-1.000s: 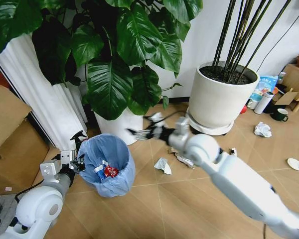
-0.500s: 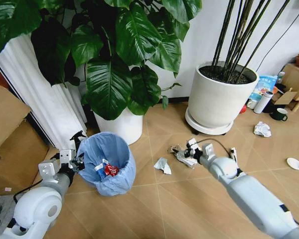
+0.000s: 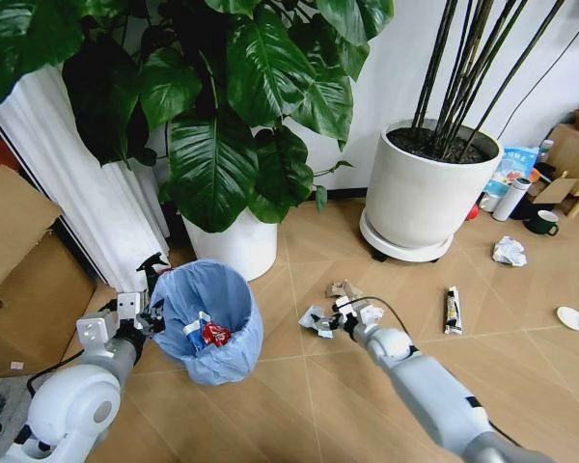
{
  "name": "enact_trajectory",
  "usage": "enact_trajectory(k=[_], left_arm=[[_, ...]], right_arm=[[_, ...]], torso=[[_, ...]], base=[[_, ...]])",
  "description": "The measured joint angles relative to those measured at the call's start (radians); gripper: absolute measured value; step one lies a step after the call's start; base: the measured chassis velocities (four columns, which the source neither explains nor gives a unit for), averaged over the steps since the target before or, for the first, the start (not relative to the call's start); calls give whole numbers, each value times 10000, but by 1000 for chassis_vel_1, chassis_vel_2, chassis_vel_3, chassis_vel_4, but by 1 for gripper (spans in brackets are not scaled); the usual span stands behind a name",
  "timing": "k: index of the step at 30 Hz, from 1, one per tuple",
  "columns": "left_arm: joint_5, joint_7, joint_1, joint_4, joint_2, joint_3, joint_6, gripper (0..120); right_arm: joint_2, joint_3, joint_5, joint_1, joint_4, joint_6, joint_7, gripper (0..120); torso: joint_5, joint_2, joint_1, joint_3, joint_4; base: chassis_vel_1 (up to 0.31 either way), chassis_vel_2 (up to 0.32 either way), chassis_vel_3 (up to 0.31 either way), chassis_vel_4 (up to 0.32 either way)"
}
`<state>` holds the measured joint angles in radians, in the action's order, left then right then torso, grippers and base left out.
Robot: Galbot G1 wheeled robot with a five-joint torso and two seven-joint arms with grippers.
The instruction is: Pick up the trash bin and place the garbage on the floor into it.
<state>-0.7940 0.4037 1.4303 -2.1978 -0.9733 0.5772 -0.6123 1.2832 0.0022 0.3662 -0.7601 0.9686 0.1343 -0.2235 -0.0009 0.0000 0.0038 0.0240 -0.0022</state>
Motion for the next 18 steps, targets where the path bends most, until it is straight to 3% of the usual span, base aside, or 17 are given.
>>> enact_trajectory(k=[18], left_arm=[[-15, -4, 30, -66, 52, 47, 36, 0]], right_arm=[[636, 437, -845, 256, -1569, -328, -336, 97]], torso=[[2, 0, 0, 0, 0]], base=[[0, 0, 0, 0]])
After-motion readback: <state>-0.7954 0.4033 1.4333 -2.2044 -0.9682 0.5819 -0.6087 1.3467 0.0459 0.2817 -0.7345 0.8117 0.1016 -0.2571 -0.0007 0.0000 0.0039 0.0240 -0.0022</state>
